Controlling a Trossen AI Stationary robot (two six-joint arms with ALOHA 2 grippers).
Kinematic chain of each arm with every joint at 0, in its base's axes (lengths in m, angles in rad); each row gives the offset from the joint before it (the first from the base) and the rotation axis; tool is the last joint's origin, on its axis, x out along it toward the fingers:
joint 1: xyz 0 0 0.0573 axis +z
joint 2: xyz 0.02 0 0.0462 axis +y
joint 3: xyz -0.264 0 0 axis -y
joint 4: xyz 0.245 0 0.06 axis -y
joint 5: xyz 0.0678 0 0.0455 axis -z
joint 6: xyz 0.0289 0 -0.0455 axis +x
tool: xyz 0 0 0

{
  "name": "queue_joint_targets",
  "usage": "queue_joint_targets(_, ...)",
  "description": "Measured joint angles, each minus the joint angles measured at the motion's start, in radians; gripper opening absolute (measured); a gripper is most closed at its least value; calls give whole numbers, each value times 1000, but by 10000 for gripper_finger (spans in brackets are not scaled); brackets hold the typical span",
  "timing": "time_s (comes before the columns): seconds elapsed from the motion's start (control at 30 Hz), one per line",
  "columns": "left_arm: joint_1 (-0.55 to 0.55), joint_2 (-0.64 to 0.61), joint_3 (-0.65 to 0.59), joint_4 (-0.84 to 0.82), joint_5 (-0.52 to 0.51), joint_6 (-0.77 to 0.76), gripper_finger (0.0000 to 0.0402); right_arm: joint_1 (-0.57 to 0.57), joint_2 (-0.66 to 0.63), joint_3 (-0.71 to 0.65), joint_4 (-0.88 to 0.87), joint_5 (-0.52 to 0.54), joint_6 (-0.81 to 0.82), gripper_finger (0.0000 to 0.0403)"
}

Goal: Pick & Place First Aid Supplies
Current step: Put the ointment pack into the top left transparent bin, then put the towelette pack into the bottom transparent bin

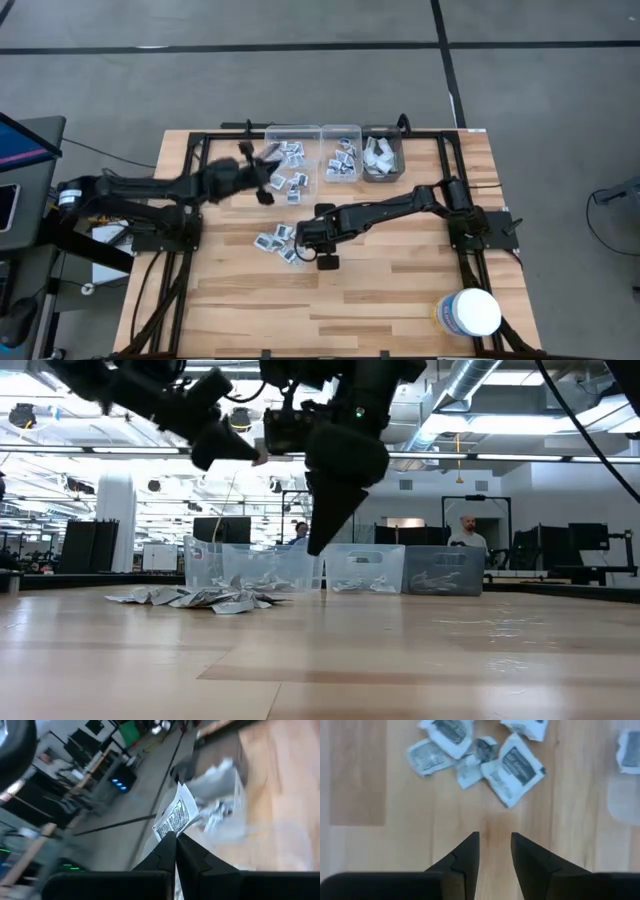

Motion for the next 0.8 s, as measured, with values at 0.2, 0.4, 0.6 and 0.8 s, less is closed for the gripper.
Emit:
queue_joint_targets(0.2, 267, 100, 115, -62, 396, -244, 8, -29, -17, -12, -22, 15, 34, 105)
queue_joint_targets(0.4, 502, 272, 200, -76, 714, -456, 9, -51, -31, -11, -83, 44, 41, 104)
queue_joint_targets(0.6, 597, 362, 214, -79, 770, -555, 14, -76, -47, -11, -124, 54, 41, 104)
queue_joint_targets(0.8, 591, 347, 213, -83, 772, -552, 65, -93, -45, -12, -126, 53, 21, 104)
